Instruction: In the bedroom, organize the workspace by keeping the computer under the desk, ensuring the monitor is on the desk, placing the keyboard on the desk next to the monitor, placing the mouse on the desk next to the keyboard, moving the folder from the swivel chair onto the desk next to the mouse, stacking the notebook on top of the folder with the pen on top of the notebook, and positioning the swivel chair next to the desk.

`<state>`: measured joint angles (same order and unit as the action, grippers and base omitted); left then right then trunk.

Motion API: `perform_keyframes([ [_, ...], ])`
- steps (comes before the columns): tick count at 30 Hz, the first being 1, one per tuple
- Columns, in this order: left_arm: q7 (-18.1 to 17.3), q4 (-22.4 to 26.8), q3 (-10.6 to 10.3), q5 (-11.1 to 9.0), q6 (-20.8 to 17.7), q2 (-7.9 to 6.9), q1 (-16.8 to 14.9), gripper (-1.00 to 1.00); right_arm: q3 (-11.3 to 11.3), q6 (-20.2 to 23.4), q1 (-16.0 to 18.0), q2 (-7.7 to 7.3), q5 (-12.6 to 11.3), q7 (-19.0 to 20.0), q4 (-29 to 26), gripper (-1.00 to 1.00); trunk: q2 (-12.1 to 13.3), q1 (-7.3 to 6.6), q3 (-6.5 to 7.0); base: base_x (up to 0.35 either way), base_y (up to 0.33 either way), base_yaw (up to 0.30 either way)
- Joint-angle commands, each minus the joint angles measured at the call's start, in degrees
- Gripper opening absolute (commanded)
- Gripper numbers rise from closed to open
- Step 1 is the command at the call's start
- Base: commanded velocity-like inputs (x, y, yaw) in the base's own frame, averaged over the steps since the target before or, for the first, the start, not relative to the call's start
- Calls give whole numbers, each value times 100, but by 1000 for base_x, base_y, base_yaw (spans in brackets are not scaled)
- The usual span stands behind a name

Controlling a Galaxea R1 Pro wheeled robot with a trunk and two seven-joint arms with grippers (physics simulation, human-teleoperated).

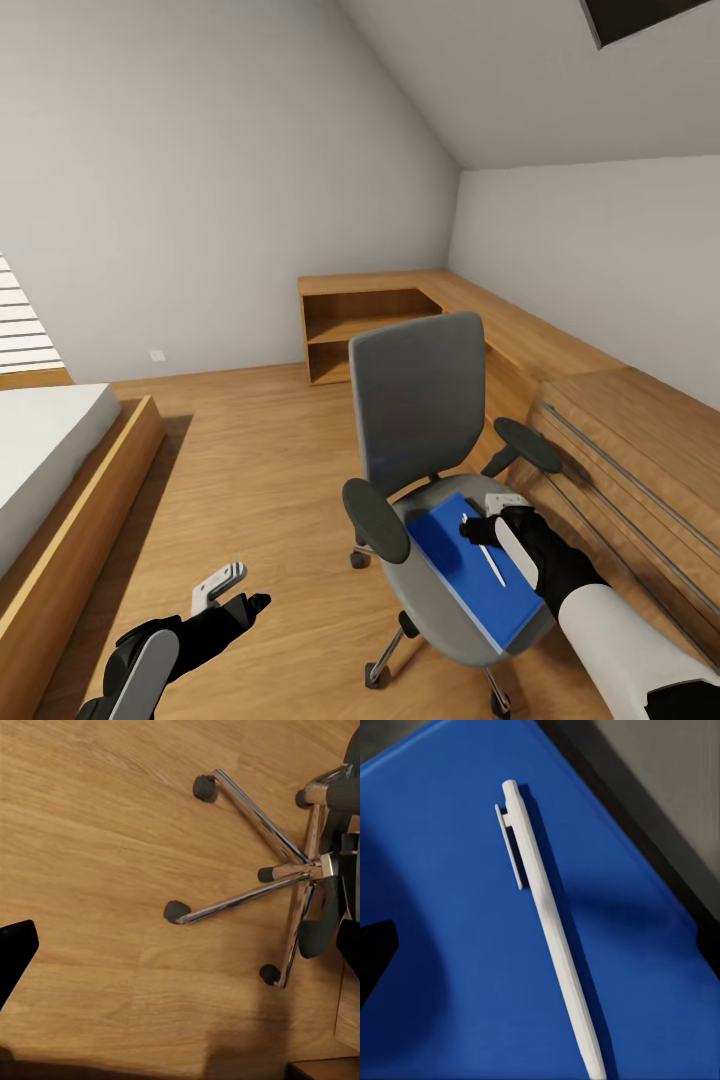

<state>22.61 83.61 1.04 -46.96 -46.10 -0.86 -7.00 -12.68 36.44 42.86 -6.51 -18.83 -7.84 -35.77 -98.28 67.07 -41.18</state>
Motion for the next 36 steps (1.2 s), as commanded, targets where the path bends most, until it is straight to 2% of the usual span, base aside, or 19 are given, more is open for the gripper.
perform_keyframes([
  [1, 51, 7, 1, -60, -17, -1, -3, 100, -42, 32, 4, -8, -62, -51, -9, 100, -3, 0, -6, 0, 0, 0],
  [4, 51, 7, 1, -59, -18, -2, -5, 100, -41, 66, 4, -8, -66, -51, -9, 100, -3, 0, -6, 0, 0, 0],
  [11, 67, 7, 1, -64, -16, -2, -5, 100, -41, 79, 3, -8, -66, -51, -9, 100, -284, 153, -131, 0, 0, 0],
  [22, 59, 7, 1, -67, -14, 0, -6, 100, -41, 76, 4, -8, -66, -51, -9, 100, -284, 153, -131, 0, 0, 0],
  [26, 62, 7, -2, -61, -14, 5, -4, 100, -41, 74, 5, -8, -62, -52, -14, 100, -444, 241, -203, 0, 0, 0],
  [36, 50, 7, -1, -59, -17, 7, -4, 100, -41, 74, 3, -8, -59, -55, -18, 100, -444, 241, -203, 0, 0, 0],
])
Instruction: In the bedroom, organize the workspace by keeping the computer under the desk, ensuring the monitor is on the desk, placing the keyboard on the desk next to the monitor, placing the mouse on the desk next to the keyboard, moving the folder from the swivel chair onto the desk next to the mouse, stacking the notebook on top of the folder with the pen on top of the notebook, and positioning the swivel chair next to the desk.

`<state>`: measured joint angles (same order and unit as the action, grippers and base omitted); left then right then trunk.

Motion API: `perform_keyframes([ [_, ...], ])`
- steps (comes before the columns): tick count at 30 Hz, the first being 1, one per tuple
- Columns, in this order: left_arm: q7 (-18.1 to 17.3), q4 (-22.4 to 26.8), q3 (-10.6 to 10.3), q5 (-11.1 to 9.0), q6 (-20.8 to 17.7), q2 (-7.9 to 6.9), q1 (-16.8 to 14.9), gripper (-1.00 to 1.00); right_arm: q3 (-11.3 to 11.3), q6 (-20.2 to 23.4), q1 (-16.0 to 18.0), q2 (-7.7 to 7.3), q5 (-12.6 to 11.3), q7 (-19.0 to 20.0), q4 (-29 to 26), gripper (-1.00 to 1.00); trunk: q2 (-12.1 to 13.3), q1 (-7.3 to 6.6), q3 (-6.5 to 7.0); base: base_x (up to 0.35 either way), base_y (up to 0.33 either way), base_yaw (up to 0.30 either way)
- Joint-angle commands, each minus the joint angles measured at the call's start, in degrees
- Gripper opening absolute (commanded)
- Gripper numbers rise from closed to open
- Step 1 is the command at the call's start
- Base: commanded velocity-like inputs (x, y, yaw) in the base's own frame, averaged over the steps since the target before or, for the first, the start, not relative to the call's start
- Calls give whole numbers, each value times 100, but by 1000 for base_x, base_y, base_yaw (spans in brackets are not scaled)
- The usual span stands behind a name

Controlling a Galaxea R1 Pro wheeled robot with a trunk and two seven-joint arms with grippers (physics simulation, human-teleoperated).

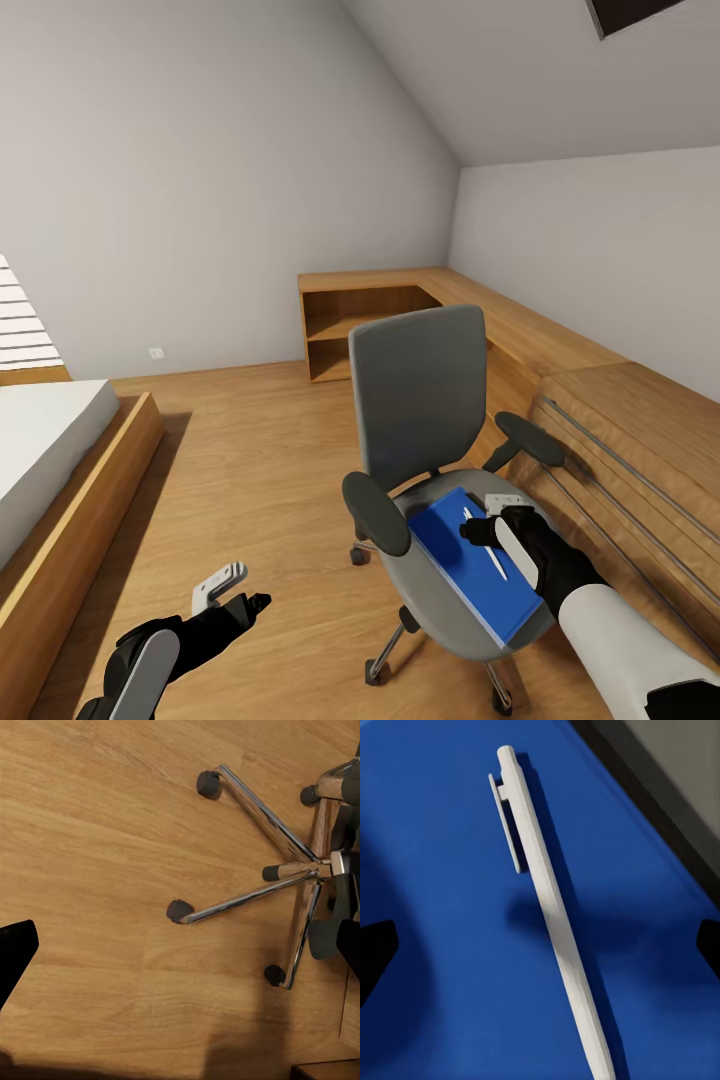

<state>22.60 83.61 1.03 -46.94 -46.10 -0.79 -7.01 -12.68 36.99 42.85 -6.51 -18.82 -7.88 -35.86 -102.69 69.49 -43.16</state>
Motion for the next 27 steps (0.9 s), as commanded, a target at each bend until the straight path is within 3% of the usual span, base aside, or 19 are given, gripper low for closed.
perform_keyframes([
  [1, 52, 7, 1, -60, -16, 0, -3, 100, -41, 19, 4, -8, -61, -51, -9, 100, -3, -1, -6, 0, 0, 0],
  [6, 51, 7, -1, -55, -14, 0, -5, 100, -41, 19, 4, -8, -61, -55, -9, 100, -163, 87, -77, 0, 0, 0],
  [27, 47, 7, 3, -69, -22, -4, -2, 100, -41, 19, 4, -8, -61, -56, -9, 100, -243, 131, -113, 0, 0, 0],
])
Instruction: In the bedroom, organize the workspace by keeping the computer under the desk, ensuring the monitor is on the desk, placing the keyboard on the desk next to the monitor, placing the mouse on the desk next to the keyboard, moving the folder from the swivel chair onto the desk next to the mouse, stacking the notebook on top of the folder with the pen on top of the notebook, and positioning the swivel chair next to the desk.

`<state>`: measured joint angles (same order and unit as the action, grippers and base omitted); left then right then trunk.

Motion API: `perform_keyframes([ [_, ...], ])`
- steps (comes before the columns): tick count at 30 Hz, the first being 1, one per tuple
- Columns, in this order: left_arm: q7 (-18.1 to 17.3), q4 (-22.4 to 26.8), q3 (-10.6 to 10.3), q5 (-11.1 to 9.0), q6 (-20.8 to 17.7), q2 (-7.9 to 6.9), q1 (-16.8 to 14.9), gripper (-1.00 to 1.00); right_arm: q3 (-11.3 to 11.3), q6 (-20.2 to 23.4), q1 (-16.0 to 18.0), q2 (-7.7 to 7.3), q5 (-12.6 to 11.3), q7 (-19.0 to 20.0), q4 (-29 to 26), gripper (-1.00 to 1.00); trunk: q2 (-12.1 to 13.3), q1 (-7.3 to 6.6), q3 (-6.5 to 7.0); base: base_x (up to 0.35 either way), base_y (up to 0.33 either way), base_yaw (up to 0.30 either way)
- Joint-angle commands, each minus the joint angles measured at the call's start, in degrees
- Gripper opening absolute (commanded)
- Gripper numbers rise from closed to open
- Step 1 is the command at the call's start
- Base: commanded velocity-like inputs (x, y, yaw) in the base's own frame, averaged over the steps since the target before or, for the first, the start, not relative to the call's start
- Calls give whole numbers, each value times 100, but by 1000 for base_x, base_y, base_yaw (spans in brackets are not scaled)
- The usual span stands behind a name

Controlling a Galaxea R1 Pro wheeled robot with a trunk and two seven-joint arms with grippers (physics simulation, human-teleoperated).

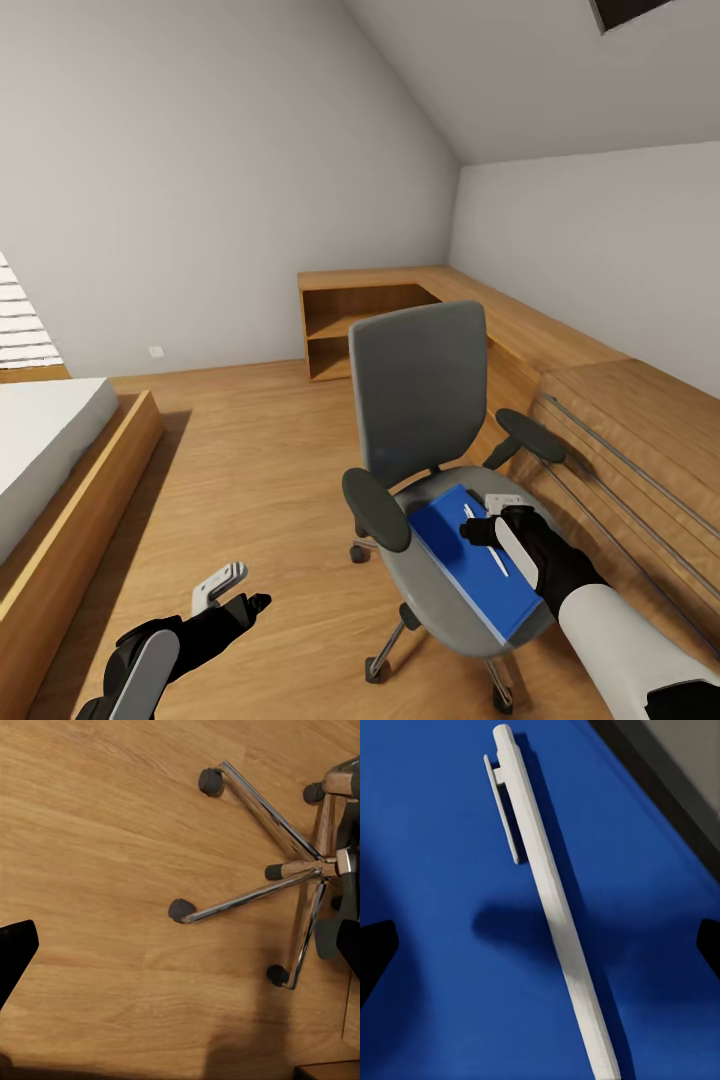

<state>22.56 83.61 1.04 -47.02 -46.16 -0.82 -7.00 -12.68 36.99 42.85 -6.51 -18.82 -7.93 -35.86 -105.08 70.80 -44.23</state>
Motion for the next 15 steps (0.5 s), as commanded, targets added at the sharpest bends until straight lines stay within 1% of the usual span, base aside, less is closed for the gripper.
perform_keyframes([
  [1, 51, 7, 1, -59, -16, 0, -5, 100, -41, 19, 4, -8, -60, -51, -9, 100, -44, 22, -24, 0, 0, 0],
  [2, 51, 7, 1, -57, -16, 1, -6, 100, -41, 19, 4, -8, -60, -51, -9, 100, -84, 44, -42, 0, 0, 0],
  [15, 47, 7, 1, -68, -17, -1, -5, 100, -41, 19, 4, -10, -60, -51, -9, 100, -84, 44, -42, 0, 0, 0],
])
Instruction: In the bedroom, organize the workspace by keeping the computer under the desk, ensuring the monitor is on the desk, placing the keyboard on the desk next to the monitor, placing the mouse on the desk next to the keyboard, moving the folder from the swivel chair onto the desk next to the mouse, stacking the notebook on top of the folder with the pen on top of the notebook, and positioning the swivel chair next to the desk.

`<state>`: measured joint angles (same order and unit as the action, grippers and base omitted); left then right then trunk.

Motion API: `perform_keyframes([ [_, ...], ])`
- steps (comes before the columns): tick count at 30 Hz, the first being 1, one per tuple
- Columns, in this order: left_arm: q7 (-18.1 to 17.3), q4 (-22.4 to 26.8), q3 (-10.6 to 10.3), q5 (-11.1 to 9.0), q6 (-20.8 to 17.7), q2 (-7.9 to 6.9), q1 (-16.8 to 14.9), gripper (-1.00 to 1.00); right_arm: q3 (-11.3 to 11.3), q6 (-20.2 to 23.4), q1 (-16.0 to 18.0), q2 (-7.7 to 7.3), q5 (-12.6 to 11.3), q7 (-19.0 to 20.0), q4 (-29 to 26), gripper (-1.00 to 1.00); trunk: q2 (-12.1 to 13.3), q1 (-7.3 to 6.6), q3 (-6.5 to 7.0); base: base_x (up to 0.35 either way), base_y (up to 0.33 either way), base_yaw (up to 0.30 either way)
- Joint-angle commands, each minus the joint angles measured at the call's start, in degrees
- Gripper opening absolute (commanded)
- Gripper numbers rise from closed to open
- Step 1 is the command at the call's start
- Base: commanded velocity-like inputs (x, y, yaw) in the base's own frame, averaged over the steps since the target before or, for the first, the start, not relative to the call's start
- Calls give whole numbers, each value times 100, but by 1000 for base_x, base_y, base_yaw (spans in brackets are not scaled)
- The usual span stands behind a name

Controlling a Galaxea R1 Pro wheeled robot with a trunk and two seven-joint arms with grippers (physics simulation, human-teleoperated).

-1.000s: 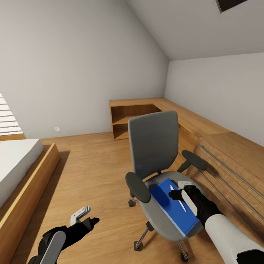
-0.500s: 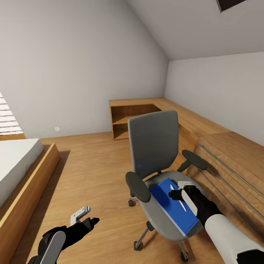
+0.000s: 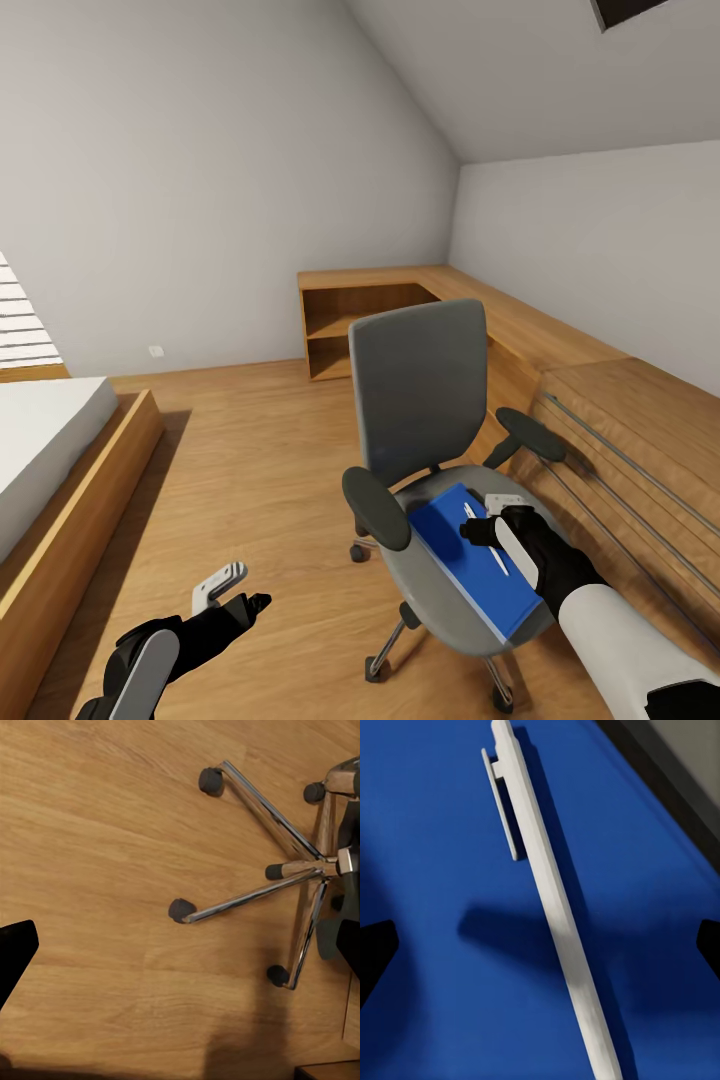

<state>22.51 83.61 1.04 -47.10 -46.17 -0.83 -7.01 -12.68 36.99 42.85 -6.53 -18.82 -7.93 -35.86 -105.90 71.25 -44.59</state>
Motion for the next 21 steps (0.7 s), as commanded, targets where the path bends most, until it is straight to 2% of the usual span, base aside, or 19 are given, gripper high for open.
perform_keyframes([
  [1, 52, 7, 1, -61, -16, -1, -3, 100, -41, 21, 4, -8, -61, -51, -9, 100, -3, -1, -6, 0, 0, 0],
  [7, 52, 7, 1, -60, -15, 1, -3, 100, -41, 19, 5, -8, -61, -51, -9, 100, -3, -1, -6, 0, 0, 0],
  [10, 52, 7, 1, -45, -15, 3, -2, 100, -41, 19, 4, -8, -61, -51, -9, 100, -123, 65, -59, 0, 0, 0],
  [21, 50, 7, 1, -71, -32, 0, -4, 100, -41, 27, 4, -14, -61, -51, -9, 100, -123, 65, -59, 0, 0, 0],
])
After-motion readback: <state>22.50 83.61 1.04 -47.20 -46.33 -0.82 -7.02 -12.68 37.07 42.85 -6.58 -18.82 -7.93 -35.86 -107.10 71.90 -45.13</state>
